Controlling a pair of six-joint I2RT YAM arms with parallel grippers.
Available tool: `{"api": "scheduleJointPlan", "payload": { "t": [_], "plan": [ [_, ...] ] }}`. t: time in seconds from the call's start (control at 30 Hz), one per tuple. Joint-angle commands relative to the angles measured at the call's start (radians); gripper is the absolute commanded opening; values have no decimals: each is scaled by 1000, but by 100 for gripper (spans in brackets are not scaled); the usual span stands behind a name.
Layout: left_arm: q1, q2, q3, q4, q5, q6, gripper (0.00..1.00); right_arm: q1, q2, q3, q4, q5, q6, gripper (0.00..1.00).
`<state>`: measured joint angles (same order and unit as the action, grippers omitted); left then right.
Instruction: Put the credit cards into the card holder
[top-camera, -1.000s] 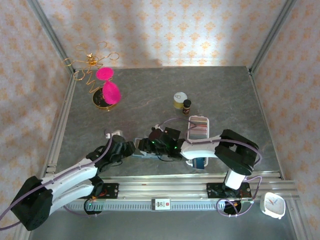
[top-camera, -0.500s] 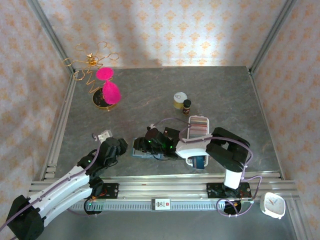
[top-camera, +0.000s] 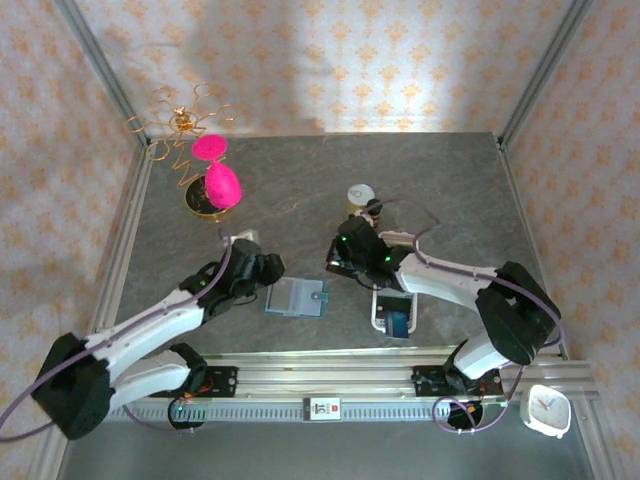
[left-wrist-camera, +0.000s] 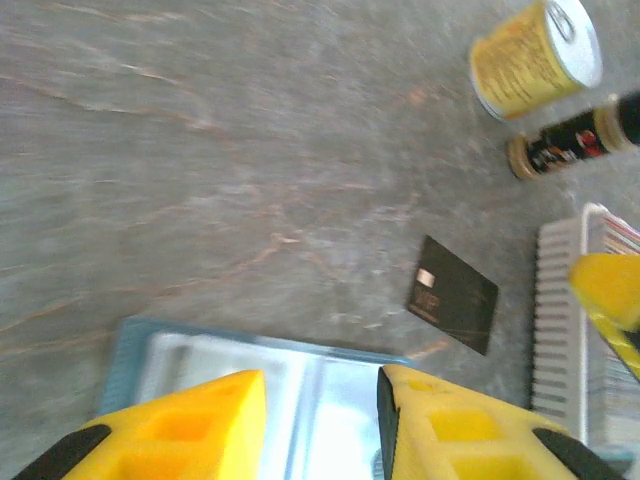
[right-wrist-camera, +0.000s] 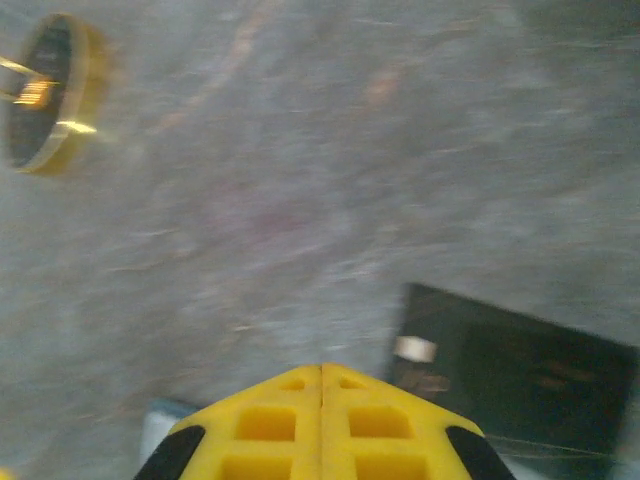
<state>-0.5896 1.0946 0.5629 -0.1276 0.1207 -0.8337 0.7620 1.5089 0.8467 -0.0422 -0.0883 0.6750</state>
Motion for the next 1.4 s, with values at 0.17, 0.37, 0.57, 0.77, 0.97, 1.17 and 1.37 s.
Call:
{"api": "scheduleJointPlan", "payload": {
  "t": [0.17, 0.37, 0.57, 0.77, 0.97, 1.17, 1.37],
  "plan": [
    [-33, 237, 140, 100, 133, 53, 36, -79, 120, 90, -296, 59, -194, 0],
    [-54, 337, 173, 131, 134, 39, 36, -82, 205, 156, -354, 82, -227, 0],
    [-72, 392, 186, 145, 126, 36, 36, -82, 236, 184, -394, 143, -226, 0],
    [-80, 420, 191, 160, 128, 33, 36, -82, 264, 186, -382, 123, -224, 0],
    [-82, 433, 190, 170, 124, 33, 36, -82, 298, 190, -378, 112, -220, 0],
    [-82, 436, 192, 174, 108, 30, 36, -82, 283, 191, -393, 116, -210, 0],
    [-82, 427, 189, 178, 89, 27, 36, -82, 207, 227, -363, 101, -201, 0]
  ]
}}
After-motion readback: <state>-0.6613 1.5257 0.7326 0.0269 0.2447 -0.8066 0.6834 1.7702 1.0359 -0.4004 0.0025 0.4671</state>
